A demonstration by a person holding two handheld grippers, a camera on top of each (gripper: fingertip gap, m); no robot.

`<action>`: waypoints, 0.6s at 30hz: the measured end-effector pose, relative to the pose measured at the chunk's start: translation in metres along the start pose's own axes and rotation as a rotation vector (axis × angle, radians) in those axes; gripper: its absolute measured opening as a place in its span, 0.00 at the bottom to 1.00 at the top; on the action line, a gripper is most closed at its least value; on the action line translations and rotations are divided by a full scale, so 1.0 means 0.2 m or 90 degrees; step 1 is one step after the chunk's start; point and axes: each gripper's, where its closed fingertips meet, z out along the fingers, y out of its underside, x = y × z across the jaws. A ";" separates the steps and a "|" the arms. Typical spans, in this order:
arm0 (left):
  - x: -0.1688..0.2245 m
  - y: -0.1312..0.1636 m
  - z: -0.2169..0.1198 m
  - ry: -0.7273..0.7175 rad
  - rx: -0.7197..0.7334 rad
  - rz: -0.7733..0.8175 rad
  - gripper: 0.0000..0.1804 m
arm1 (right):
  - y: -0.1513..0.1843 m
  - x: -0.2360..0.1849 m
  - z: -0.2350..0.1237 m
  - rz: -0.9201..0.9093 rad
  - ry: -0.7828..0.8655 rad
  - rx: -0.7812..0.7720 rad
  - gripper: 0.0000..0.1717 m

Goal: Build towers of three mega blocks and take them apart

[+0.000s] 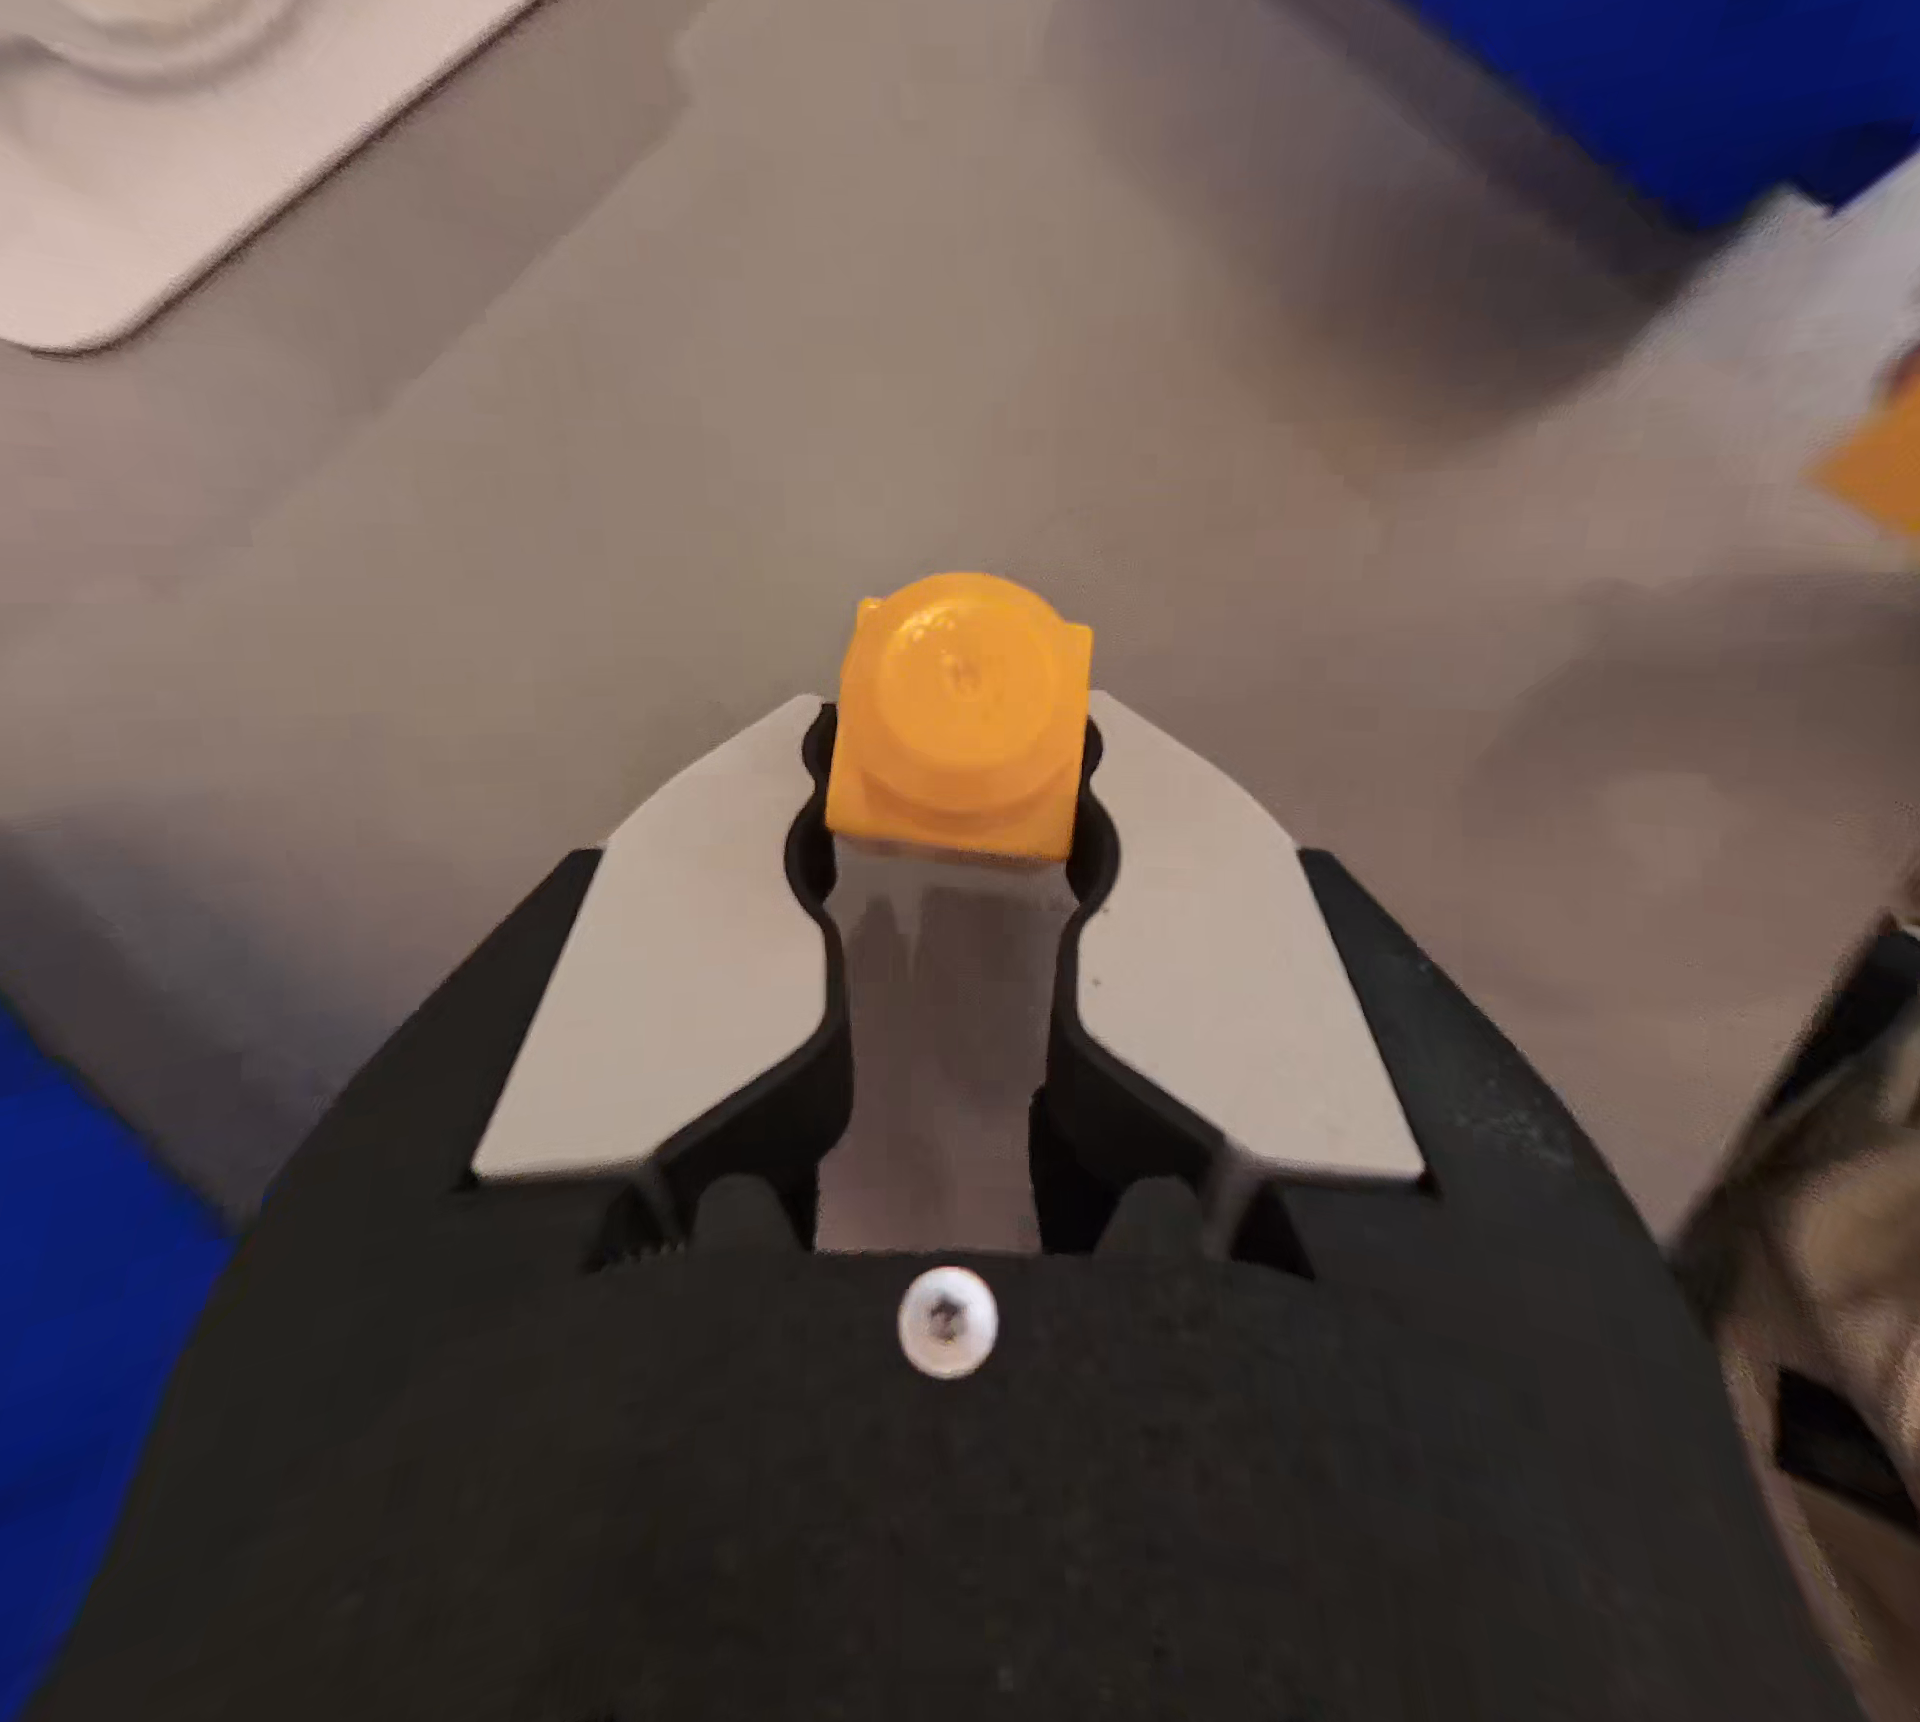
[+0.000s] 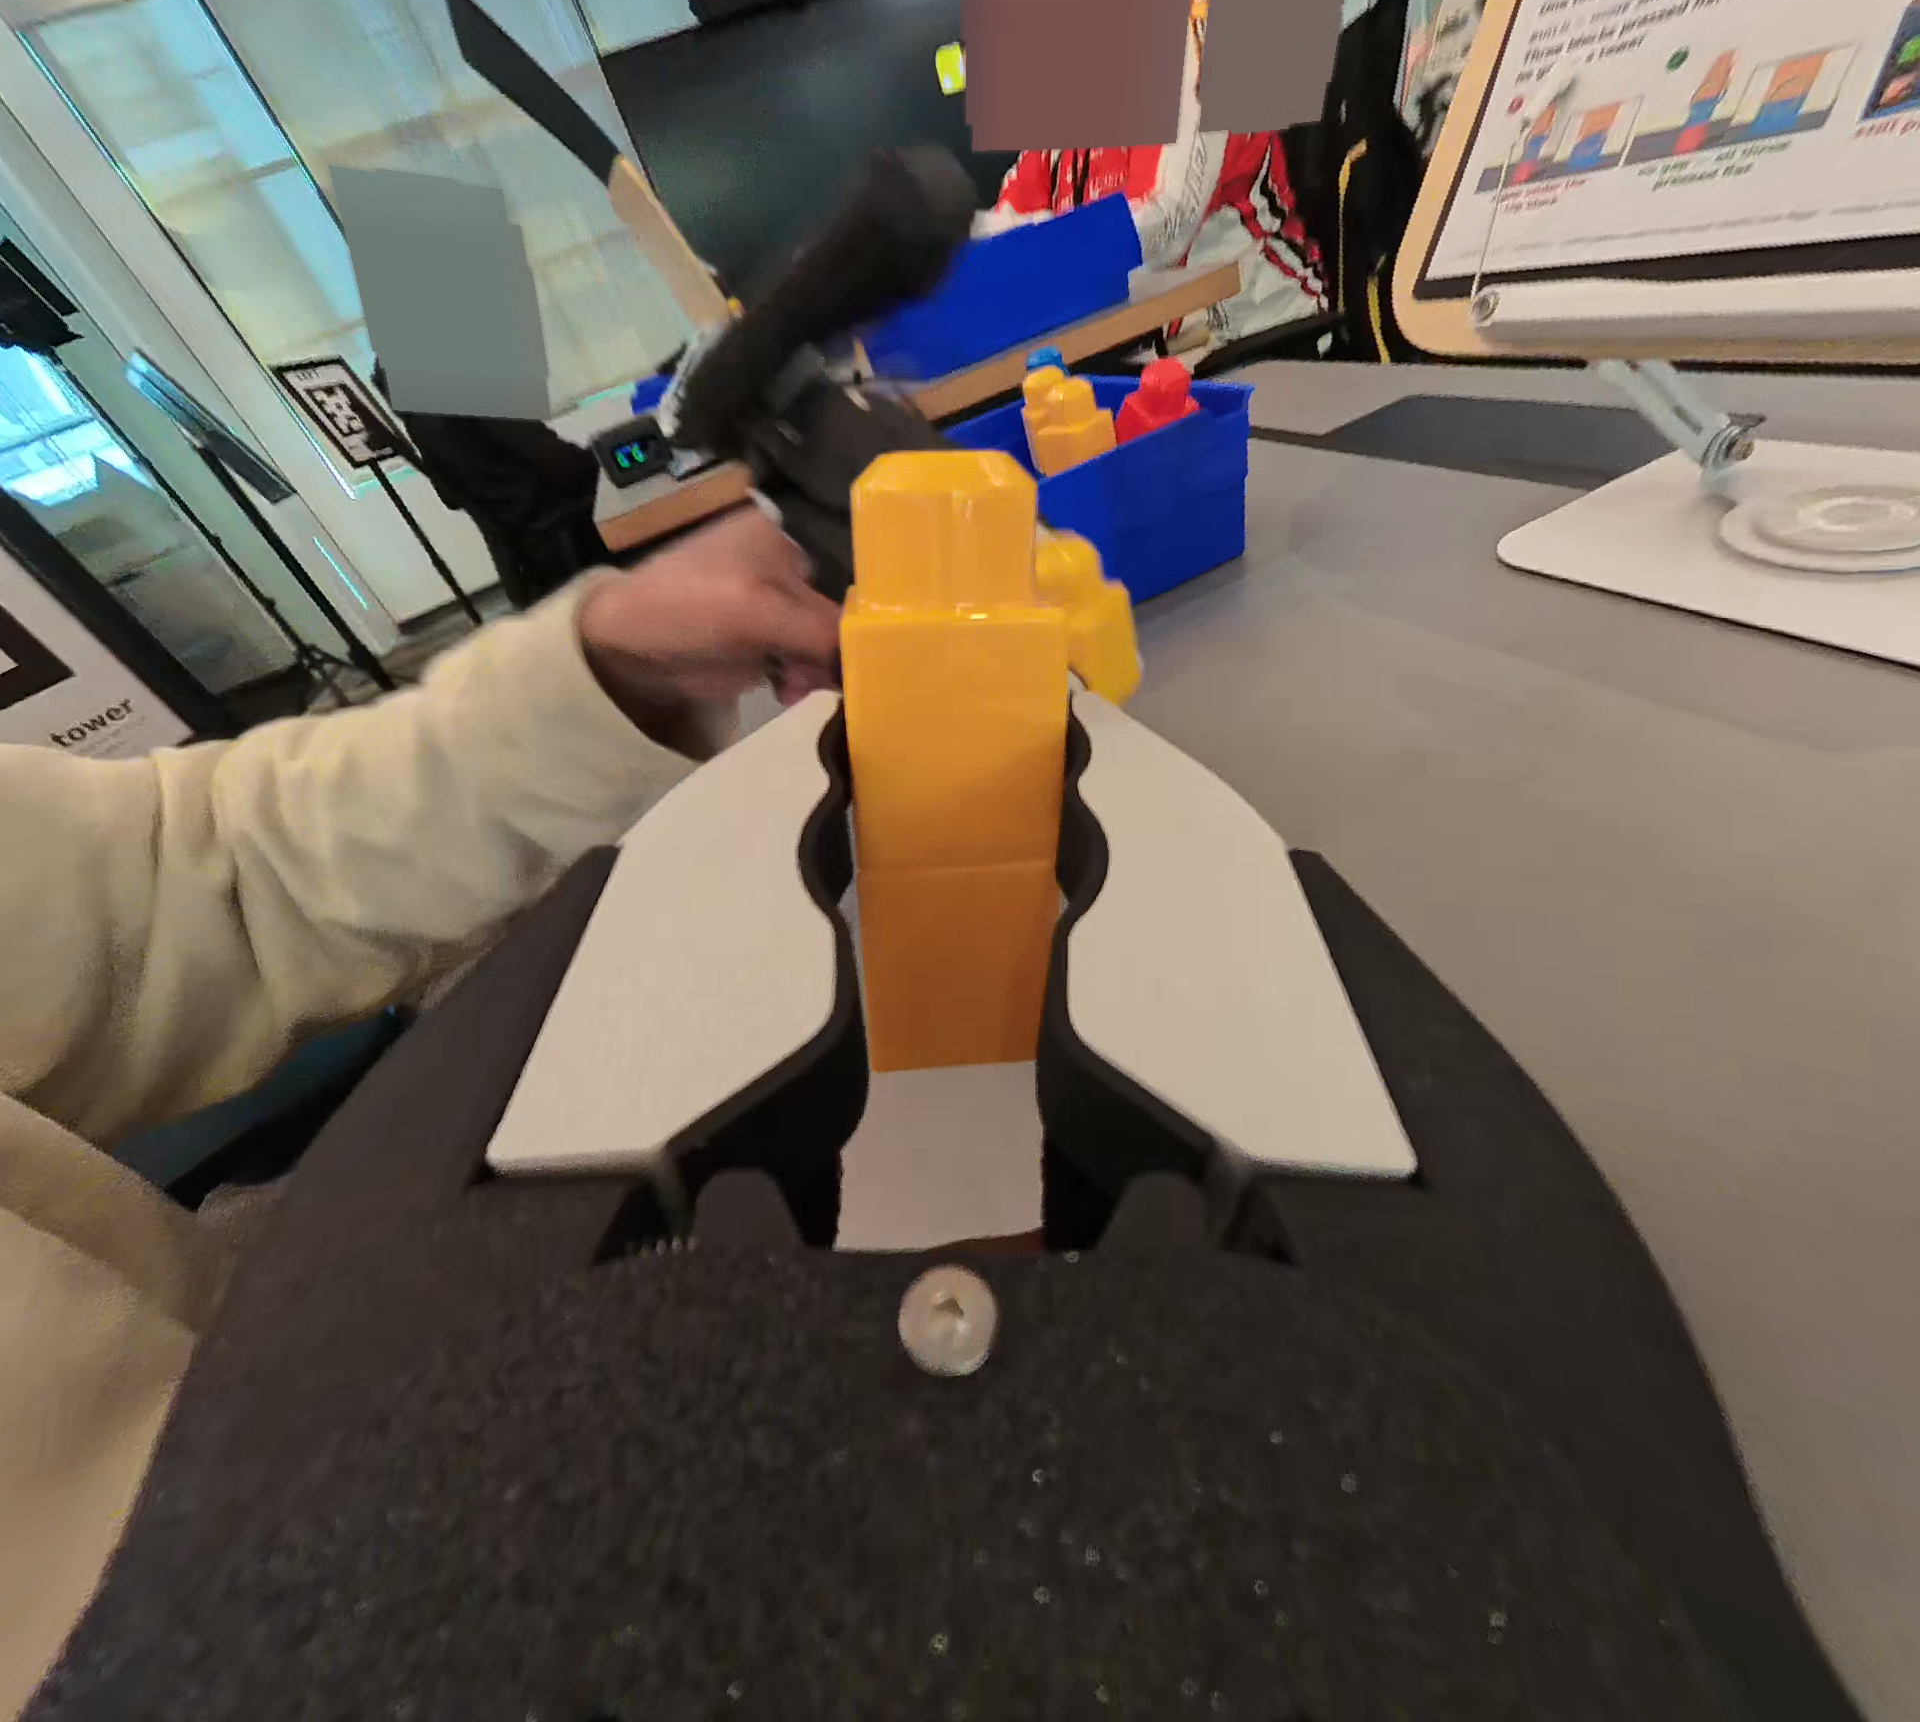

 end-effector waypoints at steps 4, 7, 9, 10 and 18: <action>-0.06 0.04 0.28 0.011 0.005 -0.040 0.23 | 0.04 -0.01 -0.07 -0.001 -0.005 -0.001 0.21; -0.08 0.04 0.39 0.024 0.001 -0.062 0.23 | 0.06 0.00 -0.11 0.005 -0.008 0.006 0.21; -0.09 0.04 0.43 0.016 0.002 -0.052 0.23 | 0.06 0.01 -0.12 0.018 -0.012 0.010 0.21; -0.08 0.04 0.44 0.021 0.004 -0.047 0.23 | 0.06 0.01 -0.12 0.020 -0.013 0.010 0.21; -0.08 0.04 0.48 0.021 0.009 -0.026 0.24 | 0.11 0.01 -0.08 0.023 -0.024 -0.009 0.21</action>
